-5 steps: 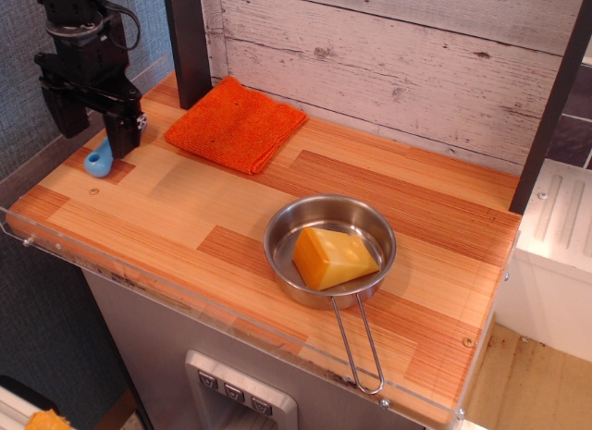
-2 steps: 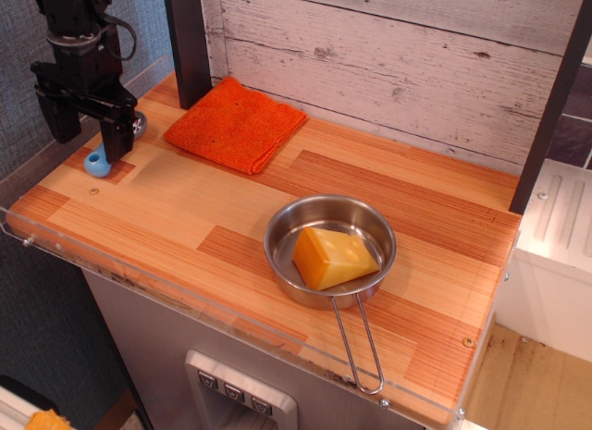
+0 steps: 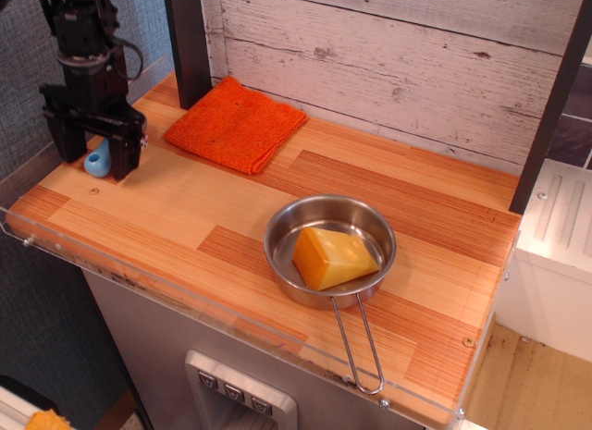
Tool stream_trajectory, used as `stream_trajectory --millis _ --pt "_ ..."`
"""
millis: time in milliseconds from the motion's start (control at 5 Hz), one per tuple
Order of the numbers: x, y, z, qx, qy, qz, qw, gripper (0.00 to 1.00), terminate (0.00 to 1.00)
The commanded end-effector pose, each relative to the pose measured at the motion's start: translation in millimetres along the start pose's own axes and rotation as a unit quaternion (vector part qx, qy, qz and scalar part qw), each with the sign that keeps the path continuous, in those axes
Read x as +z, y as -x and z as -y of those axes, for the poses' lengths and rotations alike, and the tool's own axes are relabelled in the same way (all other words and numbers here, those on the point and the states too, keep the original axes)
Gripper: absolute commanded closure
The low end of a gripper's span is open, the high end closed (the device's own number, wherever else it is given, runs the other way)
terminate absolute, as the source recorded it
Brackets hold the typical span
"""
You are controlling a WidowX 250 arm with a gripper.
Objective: Place the spoon on top of the towel.
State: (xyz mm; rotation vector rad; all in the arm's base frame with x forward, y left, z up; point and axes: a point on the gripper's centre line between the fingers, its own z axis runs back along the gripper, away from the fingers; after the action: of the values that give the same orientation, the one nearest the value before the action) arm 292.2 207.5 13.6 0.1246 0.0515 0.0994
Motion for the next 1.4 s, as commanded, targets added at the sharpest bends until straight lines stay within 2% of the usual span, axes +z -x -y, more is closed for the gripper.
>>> stream_trajectory --millis 0,200,600,800,1200 --pt "16.5 -1.8 -7.4 0.033 -0.014 0.027 0.999 1.0 0.0" --pt "32.9 -2.5 -2.3 0.03 -0.018 0.039 0.9986 1.0 0.0" --pt "67.8 17.3 20.2 0.024 -0.004 0.042 0.9988 1.0 0.0" --pt "76.4 12.1 37.4 -0.006 0.004 0.046 0.9989 1.0 0.0" --pt "63.1 -32.2 52.8 -0.031 -0.004 0.028 0.9991 1.0 0.0"
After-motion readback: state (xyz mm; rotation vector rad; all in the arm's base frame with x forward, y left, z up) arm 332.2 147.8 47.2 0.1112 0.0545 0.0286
